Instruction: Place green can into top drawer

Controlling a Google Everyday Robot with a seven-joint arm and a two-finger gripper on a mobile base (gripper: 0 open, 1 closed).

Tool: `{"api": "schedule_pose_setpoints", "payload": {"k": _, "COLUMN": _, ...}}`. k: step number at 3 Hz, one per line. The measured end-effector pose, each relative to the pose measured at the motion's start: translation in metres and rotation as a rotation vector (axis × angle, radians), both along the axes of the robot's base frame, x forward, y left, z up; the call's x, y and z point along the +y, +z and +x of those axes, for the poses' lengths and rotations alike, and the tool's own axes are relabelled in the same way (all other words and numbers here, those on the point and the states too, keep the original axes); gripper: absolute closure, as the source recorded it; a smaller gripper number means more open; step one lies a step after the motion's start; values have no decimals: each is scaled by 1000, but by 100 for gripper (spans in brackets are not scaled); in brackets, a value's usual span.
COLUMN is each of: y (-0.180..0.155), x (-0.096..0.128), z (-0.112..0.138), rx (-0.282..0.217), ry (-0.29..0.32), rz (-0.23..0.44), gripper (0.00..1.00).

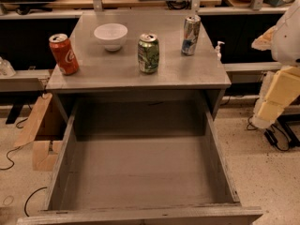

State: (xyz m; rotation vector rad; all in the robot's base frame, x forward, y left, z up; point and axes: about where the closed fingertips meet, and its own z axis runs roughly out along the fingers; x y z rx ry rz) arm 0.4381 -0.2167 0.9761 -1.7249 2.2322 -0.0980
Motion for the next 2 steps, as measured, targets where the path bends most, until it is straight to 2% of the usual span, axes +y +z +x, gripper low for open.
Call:
{"api": "schedule_pose_setpoints", "payload": {"k": 1, "y": 0, "x": 0, "z": 0, "rx": 0, "ry": 0, "rz": 0, "gripper": 0}}
{"api": "schedule_pose_setpoints", "payload": {"k": 2, "y": 3, "x": 16, "z": 39, "rx": -87, "ry": 22, "rz": 134, "gripper": 0}}
